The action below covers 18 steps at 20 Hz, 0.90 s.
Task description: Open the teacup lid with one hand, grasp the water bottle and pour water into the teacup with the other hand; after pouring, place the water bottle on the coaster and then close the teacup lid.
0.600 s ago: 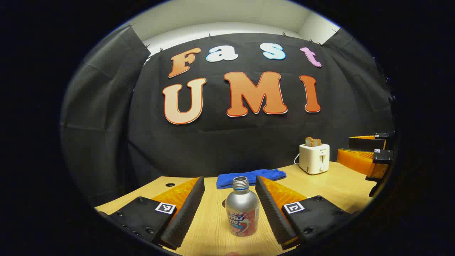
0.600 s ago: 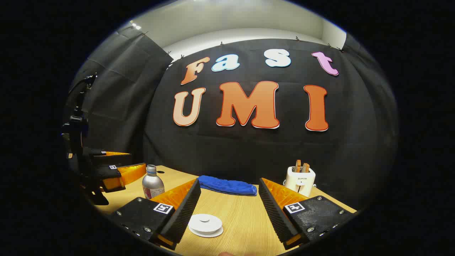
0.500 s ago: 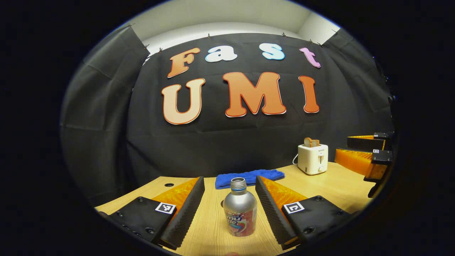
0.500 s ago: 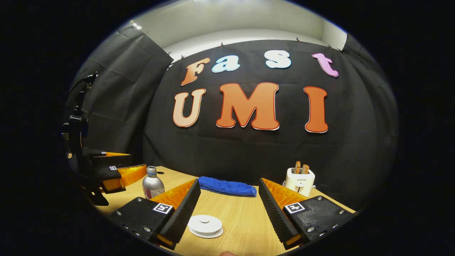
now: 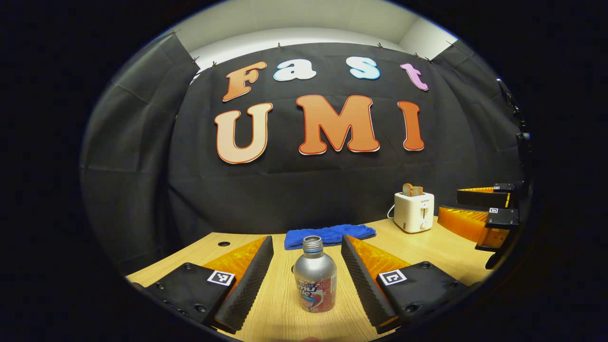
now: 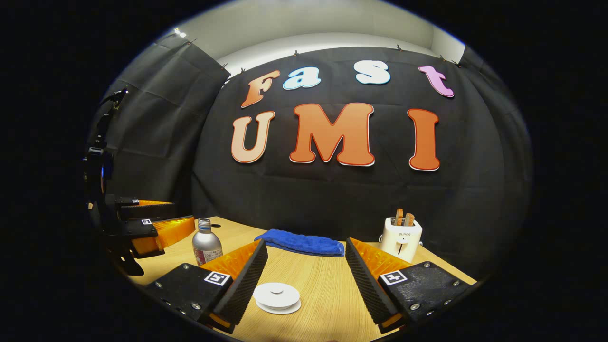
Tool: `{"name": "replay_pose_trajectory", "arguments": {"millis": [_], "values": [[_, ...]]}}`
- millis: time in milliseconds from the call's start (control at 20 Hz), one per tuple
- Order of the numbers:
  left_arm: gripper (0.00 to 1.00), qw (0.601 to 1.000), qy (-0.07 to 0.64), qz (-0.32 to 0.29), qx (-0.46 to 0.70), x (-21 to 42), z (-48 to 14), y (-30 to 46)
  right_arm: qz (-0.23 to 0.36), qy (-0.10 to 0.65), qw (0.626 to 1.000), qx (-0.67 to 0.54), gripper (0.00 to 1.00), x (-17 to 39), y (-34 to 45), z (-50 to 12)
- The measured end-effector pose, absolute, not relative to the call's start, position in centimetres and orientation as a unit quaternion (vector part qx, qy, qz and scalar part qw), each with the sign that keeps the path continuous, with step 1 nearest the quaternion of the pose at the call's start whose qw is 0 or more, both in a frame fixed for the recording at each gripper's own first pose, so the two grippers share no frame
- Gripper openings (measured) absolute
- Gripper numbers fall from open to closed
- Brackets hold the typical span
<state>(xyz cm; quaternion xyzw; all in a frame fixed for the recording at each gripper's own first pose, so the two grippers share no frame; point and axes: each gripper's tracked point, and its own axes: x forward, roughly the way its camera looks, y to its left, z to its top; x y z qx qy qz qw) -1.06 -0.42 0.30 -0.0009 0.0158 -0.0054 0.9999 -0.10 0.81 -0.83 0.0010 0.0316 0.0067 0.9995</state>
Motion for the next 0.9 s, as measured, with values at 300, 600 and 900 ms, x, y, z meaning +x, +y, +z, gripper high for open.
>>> {"name": "replay_pose_trajectory", "arguments": {"millis": [300, 600, 900], "values": [[0.98, 1.000, 0.020, -0.001, 0.001, -1.2, 0.1, 0.0, 0.026, 0.058, 0.998, -0.004, 0.97, 1.0, 2.3, -3.2], [0.93, 0.999, 0.036, 0.009, 0.004, -1.3, -1.4, 0.9, 0.046, 0.121, 0.992, -0.004, 0.89, 2.4, 3.9, -7.9], [0.91, 0.999, 0.044, 0.016, 0.008, -1.2, -2.2, 1.5, 0.067, 0.160, 0.985, -0.005, 0.70, 3.2, 5.4, -10.7]]}}
